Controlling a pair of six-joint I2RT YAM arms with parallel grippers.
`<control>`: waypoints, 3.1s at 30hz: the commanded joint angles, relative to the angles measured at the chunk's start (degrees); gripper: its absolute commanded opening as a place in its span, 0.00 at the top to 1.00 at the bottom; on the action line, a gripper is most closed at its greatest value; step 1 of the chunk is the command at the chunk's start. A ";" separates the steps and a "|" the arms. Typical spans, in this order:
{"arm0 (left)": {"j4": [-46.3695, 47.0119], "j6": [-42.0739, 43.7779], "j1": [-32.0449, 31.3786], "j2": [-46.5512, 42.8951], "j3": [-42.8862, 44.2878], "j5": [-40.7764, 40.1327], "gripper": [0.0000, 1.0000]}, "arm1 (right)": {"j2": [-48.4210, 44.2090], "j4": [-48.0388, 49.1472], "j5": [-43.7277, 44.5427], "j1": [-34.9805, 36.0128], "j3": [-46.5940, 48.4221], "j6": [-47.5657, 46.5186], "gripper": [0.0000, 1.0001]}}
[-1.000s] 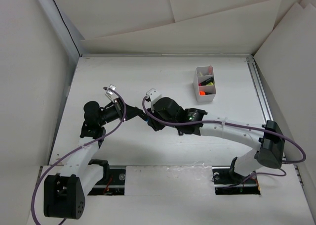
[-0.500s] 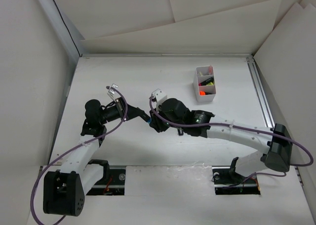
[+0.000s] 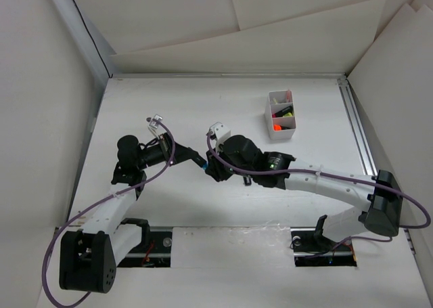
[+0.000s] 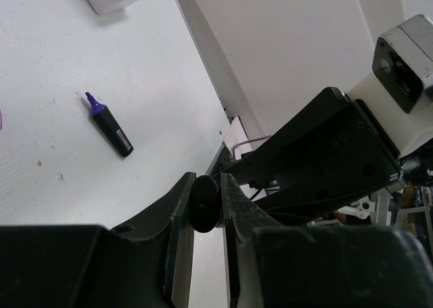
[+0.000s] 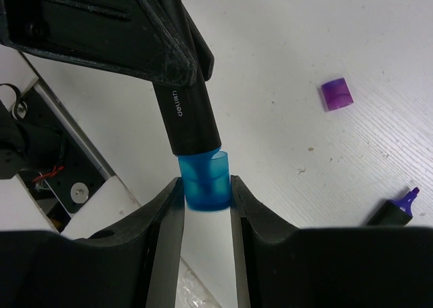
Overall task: Sort the stationery into containers
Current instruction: Close the pen cap on the pen.
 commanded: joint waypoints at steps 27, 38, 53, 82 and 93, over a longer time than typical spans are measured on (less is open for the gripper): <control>-3.35 -1.06 -1.82 1.21 -1.36 8.11 1.00 | -4.17 14.06 5.67 -1.02 1.00 -5.27 0.78; -3.35 -1.59 -1.82 0.68 -2.41 8.64 1.00 | -1.98 15.11 9.01 -1.02 5.12 -5.80 0.78; -3.35 -1.06 -1.82 0.15 -3.47 9.17 1.00 | 3.65 19.50 9.89 -1.02 10.14 -5.89 0.78; -3.35 -1.06 -1.82 1.21 -3.47 11.37 1.00 | 8.14 19.68 6.21 -1.02 19.45 -13.00 0.82; -4.05 -1.06 -1.82 2.26 -2.86 10.84 1.00 | 2.94 20.82 6.38 -1.02 18.13 -11.69 0.57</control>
